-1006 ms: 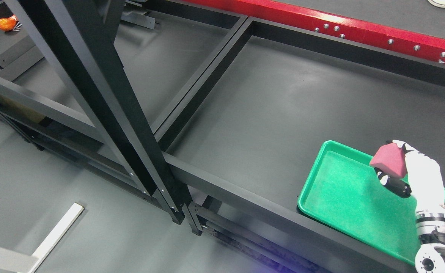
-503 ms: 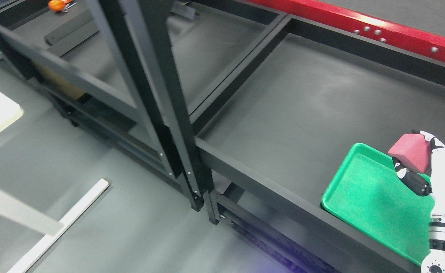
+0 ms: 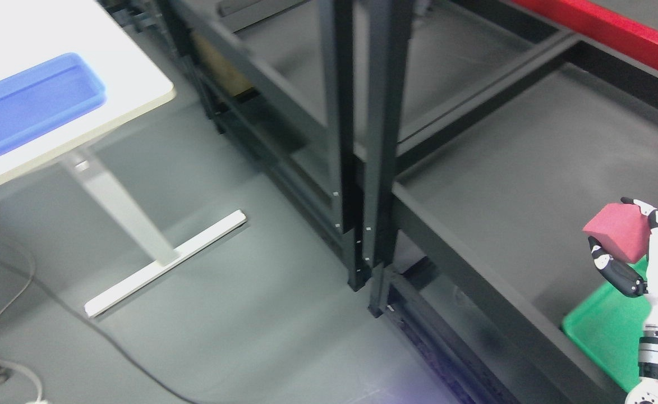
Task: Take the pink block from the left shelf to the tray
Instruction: 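Turn and drive toward the white table carrying the cube in the right hand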
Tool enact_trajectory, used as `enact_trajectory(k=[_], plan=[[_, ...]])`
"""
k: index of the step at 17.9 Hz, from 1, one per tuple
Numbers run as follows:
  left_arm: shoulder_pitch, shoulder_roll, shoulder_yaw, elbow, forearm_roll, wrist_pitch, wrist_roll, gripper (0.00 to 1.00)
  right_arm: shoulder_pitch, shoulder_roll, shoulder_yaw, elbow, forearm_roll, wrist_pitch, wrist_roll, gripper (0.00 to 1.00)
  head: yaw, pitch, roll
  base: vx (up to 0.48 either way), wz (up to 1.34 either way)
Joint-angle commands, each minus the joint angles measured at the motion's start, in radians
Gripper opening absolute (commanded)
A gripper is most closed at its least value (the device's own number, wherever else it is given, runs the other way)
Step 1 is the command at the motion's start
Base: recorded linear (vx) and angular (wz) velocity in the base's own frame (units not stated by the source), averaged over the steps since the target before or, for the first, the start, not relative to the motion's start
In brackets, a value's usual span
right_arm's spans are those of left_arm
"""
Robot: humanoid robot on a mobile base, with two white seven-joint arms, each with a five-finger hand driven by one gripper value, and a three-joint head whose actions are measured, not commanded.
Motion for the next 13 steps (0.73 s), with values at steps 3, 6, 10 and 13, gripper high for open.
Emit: enact_trajectory(k=[3, 6, 10, 13], plan=[[0.000, 0.017, 0.000, -0.017, 0.008, 0.001, 0.000, 1.00, 0.005, -0.001, -0.043, -0.012, -0.038, 0.001, -0.002, 0.02, 0.0000, 0.000, 0.000, -0.106, 0.67], [-0.001, 0.017, 0.000, -0.017, 0.008, 0.001, 0.000, 1.00, 0.005, -0.001, -0.056, -0.012, -0.053, 0.000, 0.000, 0.02, 0.0000, 0.000, 0.000, -0.108, 0.71], [0.000, 0.017, 0.000, -0.017, 0.008, 0.001, 0.000, 1.00, 0.010, -0.001, -0.056, -0.012, -0.061, 0.000, -0.002, 0.02, 0.0000, 0.000, 0.000, -0.111, 0.71], [0.000, 0.017, 0.000, -0.017, 0.008, 0.001, 0.000, 1.00, 0.011, -0.001, -0.057, -0.012, -0.075, 0.000, -0.002, 0.02, 0.0000, 0.000, 0.000, -0.095, 0.64]])
